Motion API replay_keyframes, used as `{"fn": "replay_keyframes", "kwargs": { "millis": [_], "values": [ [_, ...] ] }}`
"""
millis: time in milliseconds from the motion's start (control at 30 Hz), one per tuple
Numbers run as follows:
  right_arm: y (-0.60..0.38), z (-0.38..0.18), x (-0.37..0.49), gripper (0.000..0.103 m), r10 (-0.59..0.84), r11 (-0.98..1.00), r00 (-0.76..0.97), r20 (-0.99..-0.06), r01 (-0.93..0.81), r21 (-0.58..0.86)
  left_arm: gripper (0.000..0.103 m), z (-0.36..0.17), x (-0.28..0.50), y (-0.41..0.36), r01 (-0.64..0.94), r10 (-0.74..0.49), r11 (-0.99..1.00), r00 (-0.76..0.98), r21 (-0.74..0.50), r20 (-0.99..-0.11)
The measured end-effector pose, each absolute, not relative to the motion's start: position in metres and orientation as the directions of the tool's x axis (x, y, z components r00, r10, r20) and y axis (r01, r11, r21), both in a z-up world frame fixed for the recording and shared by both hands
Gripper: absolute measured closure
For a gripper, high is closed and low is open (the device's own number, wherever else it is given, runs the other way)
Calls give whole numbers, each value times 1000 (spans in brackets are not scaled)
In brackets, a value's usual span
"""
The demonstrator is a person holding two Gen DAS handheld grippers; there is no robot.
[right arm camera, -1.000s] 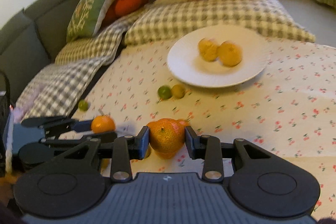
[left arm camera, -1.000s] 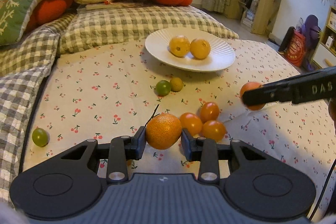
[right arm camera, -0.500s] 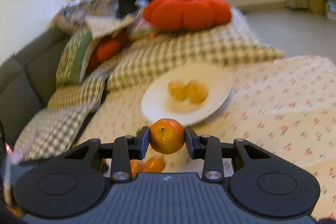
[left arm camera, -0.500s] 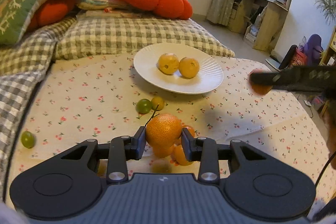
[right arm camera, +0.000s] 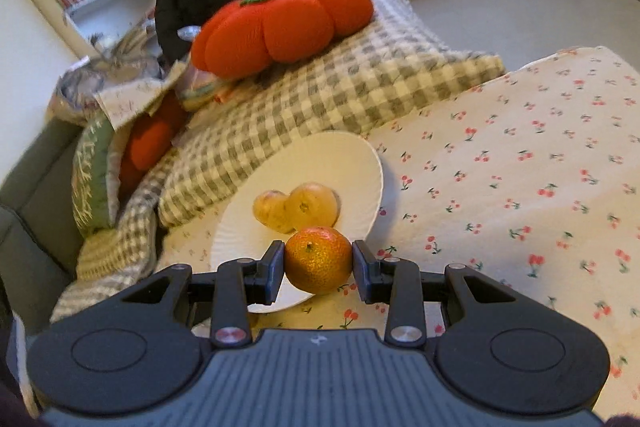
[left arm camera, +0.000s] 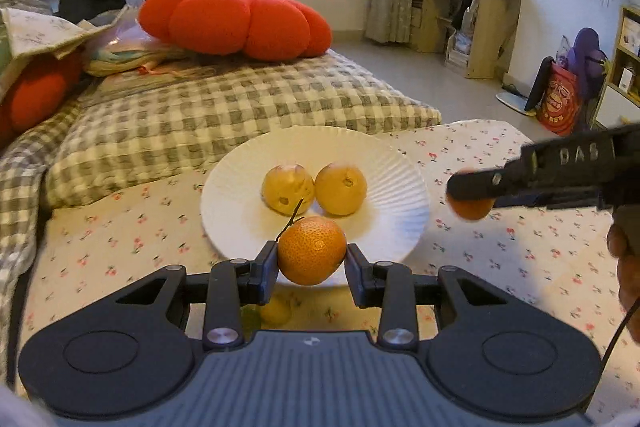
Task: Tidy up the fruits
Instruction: 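Carry both oranges onto the white plate and open both tools, then withdraw both tools from the plate toward the remaining fruits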
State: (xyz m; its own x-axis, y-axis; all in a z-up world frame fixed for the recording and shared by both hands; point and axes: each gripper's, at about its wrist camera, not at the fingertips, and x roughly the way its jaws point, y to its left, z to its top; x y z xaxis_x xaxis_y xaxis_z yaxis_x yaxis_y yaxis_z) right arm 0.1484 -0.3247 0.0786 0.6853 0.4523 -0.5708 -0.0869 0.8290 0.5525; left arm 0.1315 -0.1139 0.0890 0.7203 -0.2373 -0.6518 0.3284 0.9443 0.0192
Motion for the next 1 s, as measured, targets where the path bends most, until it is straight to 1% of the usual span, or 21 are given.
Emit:
{"fn": "replay_keyframes", "kwargs": {
  "millis": [167, 367, 567, 633, 700, 767, 900, 1000],
  "values": [
    [-314, 75, 161, 70, 451, 843, 682, -576, -114, 526, 76, 75, 152, -108, 317, -247, 948, 703, -17, -667],
    [-299, 66, 172, 70, 441, 867, 662, -606, -139, 480, 75, 63, 165, -106, 320, -257, 947, 692, -32, -675],
    [-292, 65, 172, 68, 440, 871, 656, -613, -147, 468, 75, 58, 169, -108, 332, -259, 943, 686, -24, -679],
    [-291, 67, 171, 67, 445, 868, 657, -609, -149, 474, 74, 58, 169, -107, 339, -265, 940, 682, -27, -682],
    [-292, 70, 170, 64, 452, 861, 660, -601, -145, 488, 73, 61, 168, -104, 340, -273, 940, 677, -39, -684],
    [-294, 75, 168, 64, 461, 850, 664, -588, -142, 506, 70, 66, 165, -101, 340, -282, 939, 677, -51, -680],
    [-298, 82, 165, 63, 472, 832, 671, -572, -123, 541, 67, 77, 157, -88, 320, -270, 946, 689, -52, -673],
    [-298, 90, 160, 62, 480, 823, 677, -558, -127, 553, 66, 88, 150, -73, 286, -261, 955, 695, -76, -669]
  ]
}}
